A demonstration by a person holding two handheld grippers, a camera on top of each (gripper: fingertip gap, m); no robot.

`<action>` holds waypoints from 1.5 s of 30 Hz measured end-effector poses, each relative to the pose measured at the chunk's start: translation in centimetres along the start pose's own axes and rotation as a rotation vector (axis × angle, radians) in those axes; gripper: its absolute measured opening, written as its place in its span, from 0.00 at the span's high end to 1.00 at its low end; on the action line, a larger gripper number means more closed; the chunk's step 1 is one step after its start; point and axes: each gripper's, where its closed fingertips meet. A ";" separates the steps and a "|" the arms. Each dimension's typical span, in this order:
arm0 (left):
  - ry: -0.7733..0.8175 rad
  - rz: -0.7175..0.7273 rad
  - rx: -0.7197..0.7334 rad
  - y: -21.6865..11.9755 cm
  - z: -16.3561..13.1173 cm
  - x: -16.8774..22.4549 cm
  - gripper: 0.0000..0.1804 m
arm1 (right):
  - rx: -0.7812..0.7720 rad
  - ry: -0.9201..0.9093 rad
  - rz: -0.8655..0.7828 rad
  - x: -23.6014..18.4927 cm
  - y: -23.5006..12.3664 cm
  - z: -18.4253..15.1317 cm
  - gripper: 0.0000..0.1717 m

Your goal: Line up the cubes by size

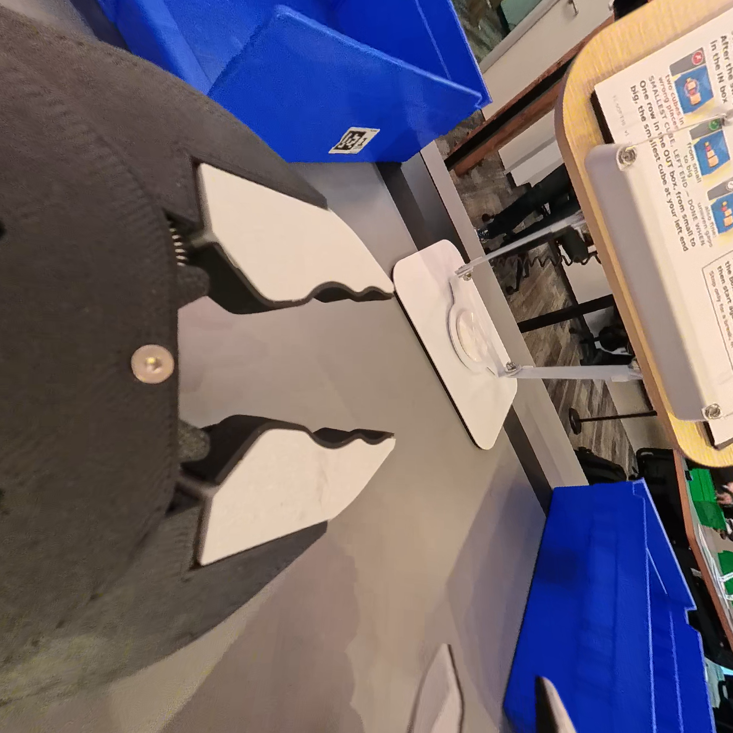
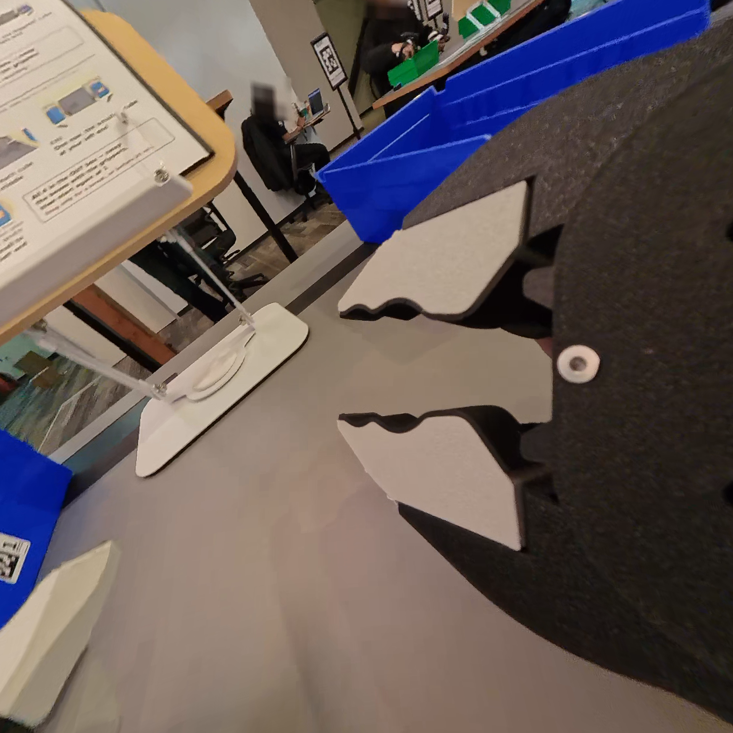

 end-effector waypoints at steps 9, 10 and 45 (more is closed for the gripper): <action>-0.019 0.014 0.004 0.0 0.0 -0.6 0.65 | 0.019 0.077 -0.016 1.2 -0.8 -0.7 0.72; -0.020 0.012 0.002 0.0 0.0 -0.6 0.65 | 0.022 0.073 -0.021 1.3 -0.9 -0.6 0.72; -0.336 0.579 -0.094 -8.2 -6.7 -33.5 0.42 | -0.046 0.697 -0.616 28.4 -15.4 -23.6 0.61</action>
Point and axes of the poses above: each gripper's, where its closed fingertips meet, y out along the fingers, z out of its top, x = y × z across the jaws, and after that the axes turned 8 degrees about z, right-handed
